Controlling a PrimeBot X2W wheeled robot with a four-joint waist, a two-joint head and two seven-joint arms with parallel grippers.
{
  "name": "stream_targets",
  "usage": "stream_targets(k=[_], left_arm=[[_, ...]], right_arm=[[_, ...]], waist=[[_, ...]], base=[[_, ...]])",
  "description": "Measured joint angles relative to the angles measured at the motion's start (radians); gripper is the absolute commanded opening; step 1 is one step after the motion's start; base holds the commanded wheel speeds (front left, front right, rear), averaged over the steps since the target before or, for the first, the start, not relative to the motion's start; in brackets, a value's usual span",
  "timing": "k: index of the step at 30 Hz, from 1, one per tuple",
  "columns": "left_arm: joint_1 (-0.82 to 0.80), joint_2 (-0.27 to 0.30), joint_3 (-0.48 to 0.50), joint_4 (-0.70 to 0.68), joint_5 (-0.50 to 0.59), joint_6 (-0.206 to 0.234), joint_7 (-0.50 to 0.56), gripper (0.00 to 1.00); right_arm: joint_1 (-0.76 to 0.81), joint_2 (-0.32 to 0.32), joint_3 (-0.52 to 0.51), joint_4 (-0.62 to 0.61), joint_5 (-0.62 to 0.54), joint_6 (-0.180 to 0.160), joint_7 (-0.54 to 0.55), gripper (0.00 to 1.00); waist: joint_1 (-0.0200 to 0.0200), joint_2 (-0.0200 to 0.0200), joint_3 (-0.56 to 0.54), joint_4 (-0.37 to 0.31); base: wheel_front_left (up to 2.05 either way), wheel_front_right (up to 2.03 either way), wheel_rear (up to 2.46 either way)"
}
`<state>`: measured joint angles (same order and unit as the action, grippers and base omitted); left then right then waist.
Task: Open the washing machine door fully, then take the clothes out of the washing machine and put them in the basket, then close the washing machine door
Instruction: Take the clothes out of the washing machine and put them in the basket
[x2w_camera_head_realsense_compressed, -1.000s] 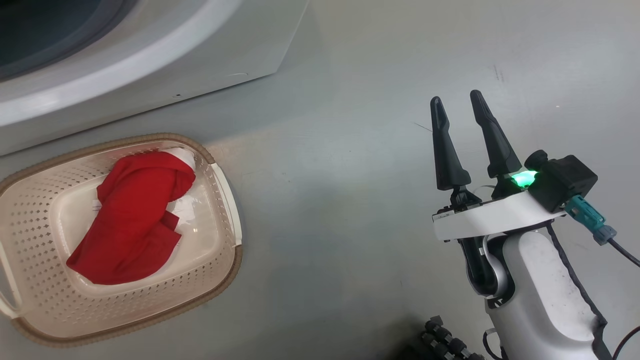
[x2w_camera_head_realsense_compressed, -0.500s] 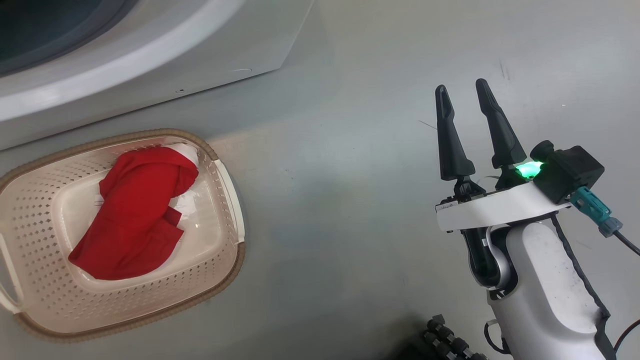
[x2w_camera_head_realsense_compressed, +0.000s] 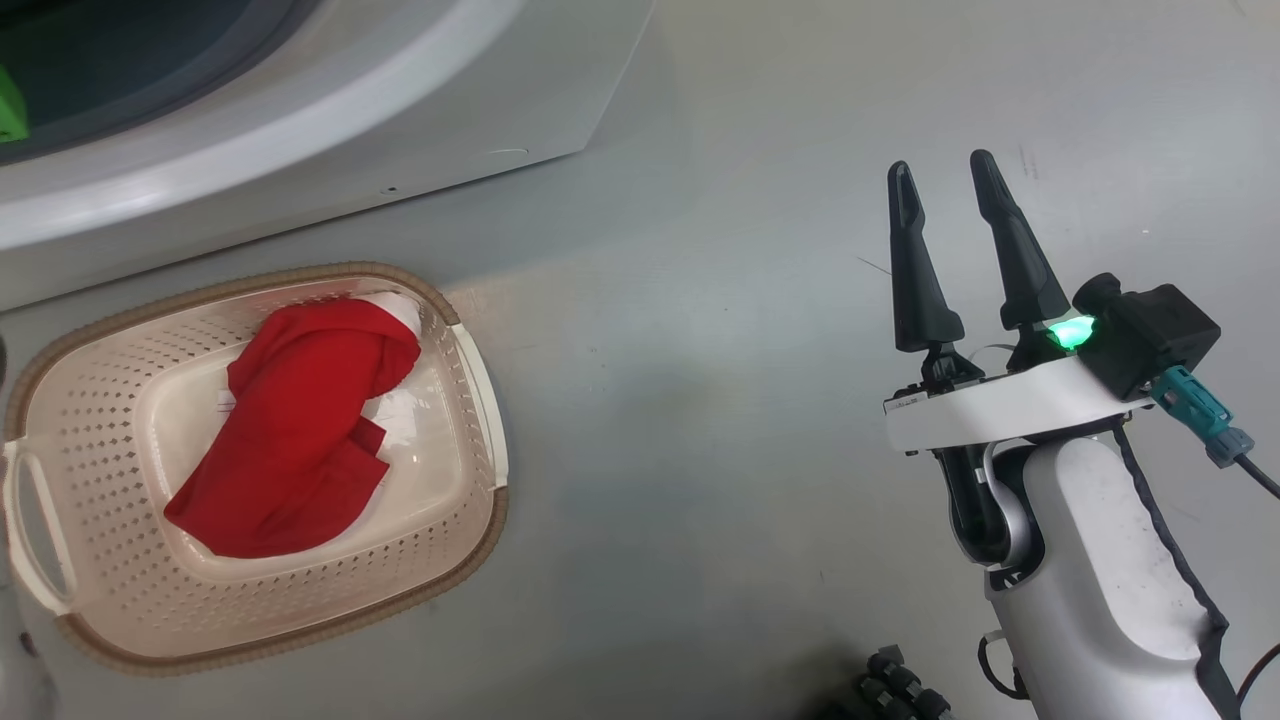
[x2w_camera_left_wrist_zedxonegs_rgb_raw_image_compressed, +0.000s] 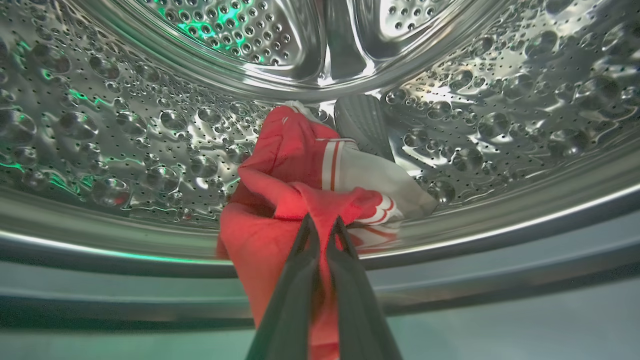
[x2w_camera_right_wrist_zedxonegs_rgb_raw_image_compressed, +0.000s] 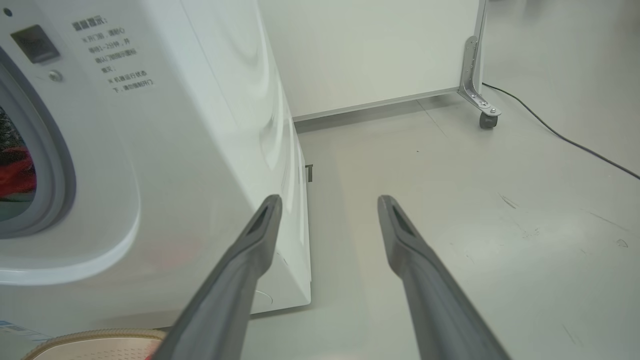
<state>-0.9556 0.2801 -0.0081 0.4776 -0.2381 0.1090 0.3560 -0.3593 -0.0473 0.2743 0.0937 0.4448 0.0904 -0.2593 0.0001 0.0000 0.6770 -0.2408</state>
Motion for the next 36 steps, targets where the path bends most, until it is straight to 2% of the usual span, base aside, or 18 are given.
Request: stream_targets(k=[12,25,36], left_arm=[[0.109,-0.09,0.002,-0.067,-0.026,0.0,-0.193,0.0],[0.277,-0.204,-0.031,-0.141,-0.047,0.0,-0.406,0.0],[0.399,-0.227,-0.072,-0.19,-0.047,0.0,-0.504,0.0]], right_arm=[[0.002,0.0,-0.015,0.019,-0.032,0.005,0.0,1.0],[0.054,0.0,-0.026,0.044,-0.092,0.013,0.0,1.0],[0.109,-0.001,-0.007,0.059,-0.114,0.014,0.0,1.0]], waist=[[0.0,0.0,-0.043,0.026],[0.0,0.0,-0.139,0.071],[0.0,0.0,-0.235,0.119]], base=[[0.0,0.0,0.0],[0.0,0.0,0.0],[0.0,0.0,0.0]])
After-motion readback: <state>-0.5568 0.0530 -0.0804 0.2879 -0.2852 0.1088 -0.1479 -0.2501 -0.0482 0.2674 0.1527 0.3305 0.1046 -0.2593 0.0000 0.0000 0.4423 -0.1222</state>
